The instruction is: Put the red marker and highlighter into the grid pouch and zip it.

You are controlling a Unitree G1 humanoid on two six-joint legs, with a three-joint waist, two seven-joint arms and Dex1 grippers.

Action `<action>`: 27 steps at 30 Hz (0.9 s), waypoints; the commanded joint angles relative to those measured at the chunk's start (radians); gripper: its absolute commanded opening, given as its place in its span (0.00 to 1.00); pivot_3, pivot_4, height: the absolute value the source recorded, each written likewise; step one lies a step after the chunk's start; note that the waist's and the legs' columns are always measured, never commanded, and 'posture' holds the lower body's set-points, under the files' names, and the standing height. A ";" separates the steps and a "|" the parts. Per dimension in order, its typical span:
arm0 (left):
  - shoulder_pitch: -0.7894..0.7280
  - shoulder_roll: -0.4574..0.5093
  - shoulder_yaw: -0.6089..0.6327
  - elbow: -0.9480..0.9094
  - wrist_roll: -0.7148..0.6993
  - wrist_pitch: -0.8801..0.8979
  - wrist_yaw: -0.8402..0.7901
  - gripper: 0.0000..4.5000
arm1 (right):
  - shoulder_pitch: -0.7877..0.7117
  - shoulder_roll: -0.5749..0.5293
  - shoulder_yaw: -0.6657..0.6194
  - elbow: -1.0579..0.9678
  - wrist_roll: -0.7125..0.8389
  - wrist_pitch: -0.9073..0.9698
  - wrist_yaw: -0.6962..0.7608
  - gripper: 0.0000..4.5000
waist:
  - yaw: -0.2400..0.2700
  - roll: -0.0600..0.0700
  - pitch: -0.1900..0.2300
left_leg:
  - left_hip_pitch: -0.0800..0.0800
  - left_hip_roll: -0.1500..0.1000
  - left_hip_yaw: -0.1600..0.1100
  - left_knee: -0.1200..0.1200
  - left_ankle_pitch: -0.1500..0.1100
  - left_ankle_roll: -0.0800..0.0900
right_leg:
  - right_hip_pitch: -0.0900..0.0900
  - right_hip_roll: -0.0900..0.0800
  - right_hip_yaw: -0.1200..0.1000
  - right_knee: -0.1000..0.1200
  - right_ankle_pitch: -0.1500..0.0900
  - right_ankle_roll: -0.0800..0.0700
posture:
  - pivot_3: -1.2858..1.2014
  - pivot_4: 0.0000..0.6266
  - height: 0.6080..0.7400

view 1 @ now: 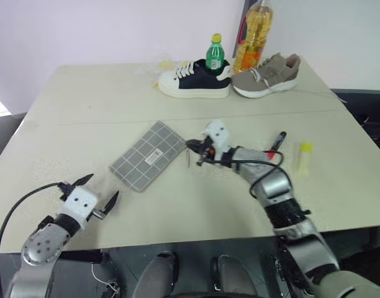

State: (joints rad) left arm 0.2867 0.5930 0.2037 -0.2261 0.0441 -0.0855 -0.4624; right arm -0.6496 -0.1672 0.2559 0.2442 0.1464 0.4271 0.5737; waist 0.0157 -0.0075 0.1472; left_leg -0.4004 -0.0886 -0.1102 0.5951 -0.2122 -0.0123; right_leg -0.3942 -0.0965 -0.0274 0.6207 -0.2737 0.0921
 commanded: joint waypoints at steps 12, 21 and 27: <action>-0.146 0.123 -0.105 0.166 0.092 -0.133 -0.094 1.00 | -0.163 0.150 0.037 0.407 -0.153 -0.092 -0.074 0.01 | -0.025 0.002 0.000 | 0.009 0.000 -0.001 -0.003 0.000 -0.001 | 0.001 0.001 0.001 0.009 0.002 0.003 | 0.52 0.24 0.99; -0.216 0.137 -0.170 0.210 0.155 -0.175 -0.110 1.00 | -0.166 0.161 0.024 0.428 -0.175 -0.097 -0.068 0.01 | -0.028 0.003 -0.001 | 0.010 0.000 -0.001 -0.003 0.001 -0.001 | 0.002 0.001 0.001 0.010 0.002 0.003 | 0.52 0.24 0.99; -0.322 0.105 -0.224 0.284 0.194 -0.272 -0.067 1.00 | -0.171 0.172 0.021 0.433 -0.184 -0.100 -0.069 0.01 | -0.027 0.004 -0.002 | 0.010 -0.001 -0.001 -0.003 0.001 -0.001 | 0.003 0.001 0.001 0.010 0.002 0.003 | 0.52 0.24 0.99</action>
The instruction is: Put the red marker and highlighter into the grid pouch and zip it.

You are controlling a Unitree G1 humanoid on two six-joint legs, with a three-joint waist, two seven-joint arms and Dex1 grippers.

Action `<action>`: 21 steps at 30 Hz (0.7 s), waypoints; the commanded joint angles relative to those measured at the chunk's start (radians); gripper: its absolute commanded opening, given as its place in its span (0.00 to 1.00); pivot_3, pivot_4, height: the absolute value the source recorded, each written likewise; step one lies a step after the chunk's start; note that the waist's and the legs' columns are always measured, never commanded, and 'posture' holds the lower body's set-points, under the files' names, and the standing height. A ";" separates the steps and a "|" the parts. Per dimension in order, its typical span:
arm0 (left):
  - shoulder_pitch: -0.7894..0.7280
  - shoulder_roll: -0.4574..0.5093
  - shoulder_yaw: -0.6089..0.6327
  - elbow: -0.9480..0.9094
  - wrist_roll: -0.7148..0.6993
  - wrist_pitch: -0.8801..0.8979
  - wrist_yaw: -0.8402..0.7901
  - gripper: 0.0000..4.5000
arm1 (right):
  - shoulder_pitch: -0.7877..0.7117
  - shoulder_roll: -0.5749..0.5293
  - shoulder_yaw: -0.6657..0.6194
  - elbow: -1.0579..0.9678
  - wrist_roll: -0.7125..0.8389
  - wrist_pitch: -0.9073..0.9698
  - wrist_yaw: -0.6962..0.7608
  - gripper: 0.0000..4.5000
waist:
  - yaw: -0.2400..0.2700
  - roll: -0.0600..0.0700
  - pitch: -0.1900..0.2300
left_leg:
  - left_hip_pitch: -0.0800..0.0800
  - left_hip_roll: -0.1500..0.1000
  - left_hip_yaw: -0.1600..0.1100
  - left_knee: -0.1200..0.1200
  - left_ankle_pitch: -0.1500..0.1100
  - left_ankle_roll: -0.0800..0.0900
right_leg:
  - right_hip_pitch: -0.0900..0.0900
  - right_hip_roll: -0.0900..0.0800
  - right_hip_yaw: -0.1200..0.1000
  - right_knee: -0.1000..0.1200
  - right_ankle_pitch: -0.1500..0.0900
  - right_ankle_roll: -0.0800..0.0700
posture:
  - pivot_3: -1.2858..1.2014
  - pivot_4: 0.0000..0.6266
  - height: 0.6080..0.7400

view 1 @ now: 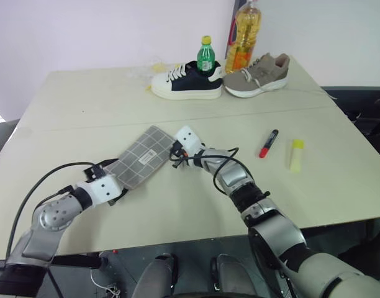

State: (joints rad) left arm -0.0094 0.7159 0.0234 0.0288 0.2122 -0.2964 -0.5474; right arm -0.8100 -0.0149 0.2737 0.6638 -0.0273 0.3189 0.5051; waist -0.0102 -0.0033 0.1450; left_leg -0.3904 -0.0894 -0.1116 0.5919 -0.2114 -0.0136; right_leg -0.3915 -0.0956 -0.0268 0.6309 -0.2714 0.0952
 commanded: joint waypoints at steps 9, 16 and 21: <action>-0.053 0.002 -0.056 0.097 -0.007 -0.228 0.014 0.39 | -0.005 0.020 -0.006 0.008 -0.021 0.008 -0.009 0.00 | -0.008 0.000 0.000 | 0.000 0.001 0.000 -0.001 0.000 0.000 | -0.002 0.000 0.000 0.000 0.000 0.000 | 0.52 0.24 0.99; -0.044 0.003 -0.037 0.121 -0.018 -0.235 0.032 0.02 | -0.001 0.015 -0.014 -0.011 -0.017 -0.005 -0.007 0.00 | -0.009 0.000 0.000 | 0.000 0.000 0.000 -0.001 0.000 0.000 | -0.002 0.000 0.000 0.000 0.000 0.000 | 0.52 0.24 0.99; -0.040 -0.055 -0.002 0.045 -0.139 -0.114 0.035 0.02 | -0.022 -0.005 -0.030 -0.042 -0.025 -0.071 -0.031 0.00 | -0.009 0.000 0.000 | 0.000 0.001 0.000 -0.001 0.000 0.000 | -0.002 0.000 0.001 0.000 0.000 0.000 | 0.52 0.24 0.99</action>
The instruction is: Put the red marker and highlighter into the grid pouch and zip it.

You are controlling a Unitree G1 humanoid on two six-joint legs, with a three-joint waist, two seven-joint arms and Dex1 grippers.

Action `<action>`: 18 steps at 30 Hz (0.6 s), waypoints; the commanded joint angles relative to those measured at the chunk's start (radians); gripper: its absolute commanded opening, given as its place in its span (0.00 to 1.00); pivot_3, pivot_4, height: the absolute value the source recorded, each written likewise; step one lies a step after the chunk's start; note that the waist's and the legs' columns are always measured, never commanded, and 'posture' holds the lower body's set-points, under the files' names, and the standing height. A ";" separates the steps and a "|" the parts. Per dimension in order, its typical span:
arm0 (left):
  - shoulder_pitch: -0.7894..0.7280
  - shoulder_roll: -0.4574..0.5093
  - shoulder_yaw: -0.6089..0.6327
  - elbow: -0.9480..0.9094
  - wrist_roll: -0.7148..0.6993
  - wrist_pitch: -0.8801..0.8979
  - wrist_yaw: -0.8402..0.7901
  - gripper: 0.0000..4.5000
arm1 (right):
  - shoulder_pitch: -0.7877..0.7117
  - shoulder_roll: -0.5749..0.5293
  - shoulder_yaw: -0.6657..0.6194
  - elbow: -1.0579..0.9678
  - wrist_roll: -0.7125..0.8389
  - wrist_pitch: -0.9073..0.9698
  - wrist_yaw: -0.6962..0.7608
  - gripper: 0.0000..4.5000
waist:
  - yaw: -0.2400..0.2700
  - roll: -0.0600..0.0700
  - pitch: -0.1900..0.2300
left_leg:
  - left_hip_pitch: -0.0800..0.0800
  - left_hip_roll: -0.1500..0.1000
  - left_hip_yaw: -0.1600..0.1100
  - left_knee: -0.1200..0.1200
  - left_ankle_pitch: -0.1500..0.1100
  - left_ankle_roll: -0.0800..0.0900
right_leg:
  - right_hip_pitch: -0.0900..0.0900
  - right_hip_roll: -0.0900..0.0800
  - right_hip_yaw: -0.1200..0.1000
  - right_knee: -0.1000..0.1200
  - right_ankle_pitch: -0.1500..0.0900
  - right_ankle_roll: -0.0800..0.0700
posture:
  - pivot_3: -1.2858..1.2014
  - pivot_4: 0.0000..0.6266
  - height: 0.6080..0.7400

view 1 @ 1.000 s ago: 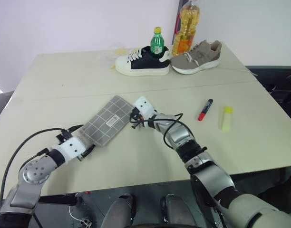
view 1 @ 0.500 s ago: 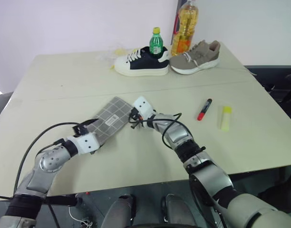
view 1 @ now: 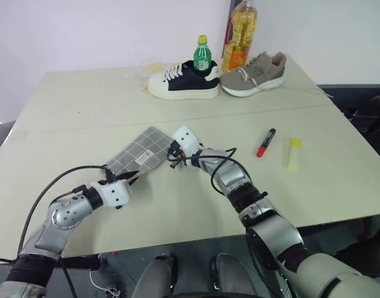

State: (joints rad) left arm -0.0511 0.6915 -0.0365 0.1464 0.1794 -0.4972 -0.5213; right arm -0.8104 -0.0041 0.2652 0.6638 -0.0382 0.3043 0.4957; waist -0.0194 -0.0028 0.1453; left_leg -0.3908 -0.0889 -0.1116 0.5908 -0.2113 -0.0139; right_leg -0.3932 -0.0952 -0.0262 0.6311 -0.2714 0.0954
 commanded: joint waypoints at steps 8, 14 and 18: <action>0.043 -0.145 0.085 -0.363 -0.310 0.387 0.003 0.00 | -0.019 -0.175 -0.178 -0.311 0.143 0.080 0.096 0.50 | 0.004 0.000 0.001 | -0.002 -0.001 0.000 0.001 0.000 0.000 | 0.001 -0.001 0.000 -0.001 0.000 0.000 | 0.52 0.24 0.99; 0.024 -0.201 0.066 -0.464 -0.351 0.491 0.006 0.00 | 0.044 -0.302 -0.222 -0.491 0.228 0.265 0.182 0.61 | 0.006 -0.001 0.001 | -0.002 0.000 0.000 0.001 0.000 0.000 | 0.004 0.000 0.000 -0.001 0.000 0.000 | 0.52 0.24 0.99; 0.006 -0.219 0.035 -0.465 -0.365 0.506 -0.028 0.00 | 0.056 -0.290 -0.217 -0.523 0.249 0.331 0.166 0.61 | 0.002 -0.001 0.001 | -0.002 0.001 0.000 0.001 0.000 0.000 | 0.004 0.000 0.000 -0.001 0.000 0.000 | 0.52 0.24 0.99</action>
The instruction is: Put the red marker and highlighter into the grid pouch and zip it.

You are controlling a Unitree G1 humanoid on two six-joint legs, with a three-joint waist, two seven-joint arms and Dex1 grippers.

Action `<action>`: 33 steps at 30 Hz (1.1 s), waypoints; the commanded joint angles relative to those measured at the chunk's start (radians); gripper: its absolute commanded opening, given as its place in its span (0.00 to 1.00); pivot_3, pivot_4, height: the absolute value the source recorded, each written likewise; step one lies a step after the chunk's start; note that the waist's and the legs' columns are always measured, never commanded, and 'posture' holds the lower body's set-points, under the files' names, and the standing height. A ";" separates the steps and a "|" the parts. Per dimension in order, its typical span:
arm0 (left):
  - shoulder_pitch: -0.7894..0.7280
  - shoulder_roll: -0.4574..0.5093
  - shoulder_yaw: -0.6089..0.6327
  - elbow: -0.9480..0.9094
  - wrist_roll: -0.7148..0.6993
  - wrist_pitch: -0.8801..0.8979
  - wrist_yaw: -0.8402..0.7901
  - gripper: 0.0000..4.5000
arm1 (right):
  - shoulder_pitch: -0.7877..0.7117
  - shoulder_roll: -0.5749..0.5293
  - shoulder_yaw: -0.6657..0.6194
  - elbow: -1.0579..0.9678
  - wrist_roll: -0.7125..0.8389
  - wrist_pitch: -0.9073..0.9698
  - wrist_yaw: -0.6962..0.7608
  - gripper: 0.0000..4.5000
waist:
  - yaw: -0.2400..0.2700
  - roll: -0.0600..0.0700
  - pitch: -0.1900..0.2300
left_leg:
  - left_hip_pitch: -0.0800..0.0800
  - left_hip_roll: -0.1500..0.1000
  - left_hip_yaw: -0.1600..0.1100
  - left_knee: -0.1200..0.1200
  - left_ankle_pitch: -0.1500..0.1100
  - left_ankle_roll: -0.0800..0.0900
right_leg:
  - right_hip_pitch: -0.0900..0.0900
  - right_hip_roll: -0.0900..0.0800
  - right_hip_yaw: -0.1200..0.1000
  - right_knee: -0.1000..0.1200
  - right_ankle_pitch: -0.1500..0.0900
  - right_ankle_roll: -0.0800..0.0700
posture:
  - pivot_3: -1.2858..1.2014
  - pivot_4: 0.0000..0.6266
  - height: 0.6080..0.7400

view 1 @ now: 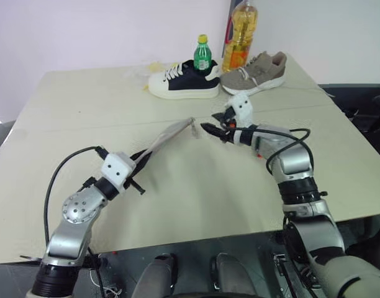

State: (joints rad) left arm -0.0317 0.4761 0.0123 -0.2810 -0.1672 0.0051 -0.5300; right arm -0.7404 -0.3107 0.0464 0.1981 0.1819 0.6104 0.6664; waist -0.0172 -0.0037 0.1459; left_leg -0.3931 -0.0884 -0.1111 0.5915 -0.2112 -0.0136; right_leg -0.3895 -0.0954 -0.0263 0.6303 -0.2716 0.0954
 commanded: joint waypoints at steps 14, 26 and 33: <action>-0.037 -0.030 -0.046 -0.037 -0.006 0.007 -0.043 0.00 | -0.018 0.025 0.036 -0.056 0.012 0.032 -0.021 0.01 | 0.006 0.000 0.000 | 0.000 -0.001 0.000 0.000 0.000 0.000 | 0.000 0.000 0.000 -0.001 0.000 0.000 | 0.52 0.24 0.99; -0.097 -0.071 -0.077 0.018 0.024 0.025 -0.021 0.00 | 0.018 -0.087 0.212 -0.217 -0.085 -0.041 0.075 0.01 | 0.007 -0.002 0.001 | -0.001 -0.001 0.000 0.000 0.000 0.000 | 0.001 -0.001 0.000 -0.001 0.000 0.000 | 0.52 0.24 0.99; -0.187 -0.156 -0.165 0.126 0.093 0.035 0.009 0.00 | 0.042 -0.142 0.305 -0.414 -0.088 -0.022 0.170 0.01 | 0.007 -0.002 0.001 | -0.001 -0.001 -0.001 0.001 0.000 0.000 | 0.000 0.000 -0.001 -0.001 0.000 0.001 | 0.52 0.24 0.99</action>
State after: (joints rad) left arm -0.1989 0.3324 -0.1285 -0.1648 -0.0942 0.0502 -0.5339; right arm -0.6878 -0.4501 0.3369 -0.1265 0.0830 0.5969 0.8040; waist -0.0097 -0.0059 0.1474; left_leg -0.3946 -0.0892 -0.1116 0.5924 -0.2112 -0.0136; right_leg -0.3891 -0.0959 -0.0272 0.6291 -0.2722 0.0967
